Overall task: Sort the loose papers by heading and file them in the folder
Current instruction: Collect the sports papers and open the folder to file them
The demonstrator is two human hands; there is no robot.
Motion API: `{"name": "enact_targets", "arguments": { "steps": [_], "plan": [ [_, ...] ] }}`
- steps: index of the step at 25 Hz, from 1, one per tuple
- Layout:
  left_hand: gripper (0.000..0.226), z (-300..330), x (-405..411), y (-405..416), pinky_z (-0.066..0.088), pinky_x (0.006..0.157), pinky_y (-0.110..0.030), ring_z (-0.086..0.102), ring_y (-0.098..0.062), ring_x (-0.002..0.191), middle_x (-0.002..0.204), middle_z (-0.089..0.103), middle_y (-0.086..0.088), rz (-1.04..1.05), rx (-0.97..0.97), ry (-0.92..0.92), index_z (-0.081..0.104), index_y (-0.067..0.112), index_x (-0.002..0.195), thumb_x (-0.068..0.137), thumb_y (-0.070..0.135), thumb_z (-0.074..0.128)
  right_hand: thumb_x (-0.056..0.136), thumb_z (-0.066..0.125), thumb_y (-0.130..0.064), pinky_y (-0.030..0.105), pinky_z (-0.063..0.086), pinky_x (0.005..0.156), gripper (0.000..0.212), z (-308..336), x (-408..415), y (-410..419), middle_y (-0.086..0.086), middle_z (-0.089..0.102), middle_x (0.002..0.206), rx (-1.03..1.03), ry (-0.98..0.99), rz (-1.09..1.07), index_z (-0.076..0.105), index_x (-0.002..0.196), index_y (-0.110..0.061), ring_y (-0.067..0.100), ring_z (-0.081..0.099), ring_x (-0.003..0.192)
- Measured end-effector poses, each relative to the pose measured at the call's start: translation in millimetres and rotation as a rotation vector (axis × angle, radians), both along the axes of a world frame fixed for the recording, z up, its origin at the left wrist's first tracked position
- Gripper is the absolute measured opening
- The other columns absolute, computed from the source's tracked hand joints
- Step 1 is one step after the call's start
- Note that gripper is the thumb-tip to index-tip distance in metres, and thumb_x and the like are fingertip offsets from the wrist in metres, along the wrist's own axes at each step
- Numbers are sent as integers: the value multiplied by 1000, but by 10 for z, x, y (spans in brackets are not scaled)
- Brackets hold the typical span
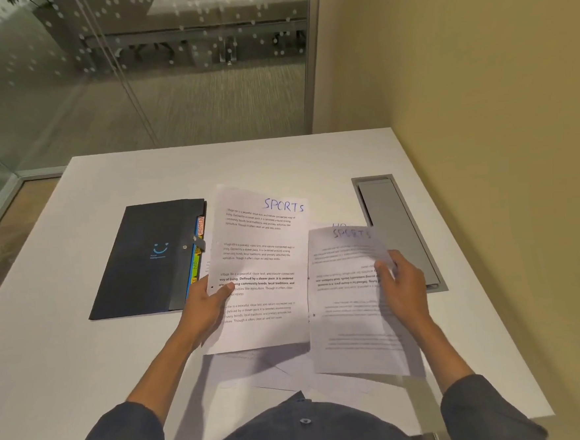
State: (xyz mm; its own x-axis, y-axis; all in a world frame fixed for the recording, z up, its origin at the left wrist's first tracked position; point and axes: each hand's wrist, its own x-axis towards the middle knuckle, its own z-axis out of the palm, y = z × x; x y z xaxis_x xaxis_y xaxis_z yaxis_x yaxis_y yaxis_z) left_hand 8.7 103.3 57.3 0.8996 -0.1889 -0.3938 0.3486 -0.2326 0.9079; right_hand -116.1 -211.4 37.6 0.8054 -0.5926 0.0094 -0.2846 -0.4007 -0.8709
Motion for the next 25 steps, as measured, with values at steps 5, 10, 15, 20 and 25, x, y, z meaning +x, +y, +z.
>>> {"name": "enact_targets", "arguments": {
  "steps": [5,10,15,20,25],
  "plan": [
    [25,47,121,77,51,70,-28,65,-16,87,106,67,-2,11,66,-101,59,10,120,96,11,56,96,60,-13,16,50,62,10,546,88,-176,-5,71,91,147,-210,-94,66,103,-10,6,66,76],
    [21,79,135,30,54,84,-45,67,-25,92,103,69,-3,-12,46,-74,61,13,116,95,11,58,94,62,-8,31,58,70,23,797,287,-217,6,76,100,428,-301,-36,68,117,-8,21,74,86],
    [22,182,45,-159,55,80,-33,70,-22,92,103,72,-2,-96,-96,-5,62,12,113,93,4,58,91,67,-7,40,60,78,22,732,505,-127,11,76,98,597,-194,-64,70,112,-4,28,74,87],
    [25,214,-26,-270,50,96,-43,67,-23,105,112,71,-1,-118,-197,64,63,23,110,91,7,62,88,69,-6,39,60,76,19,612,618,6,13,76,100,683,-179,-148,71,107,-4,28,74,87],
    [22,295,-122,-362,53,89,-42,68,-21,104,114,71,2,-172,-235,78,63,30,109,93,16,61,91,66,-5,30,58,64,12,613,659,107,8,76,98,734,-186,-168,68,101,-11,20,75,80]
  ]
}}
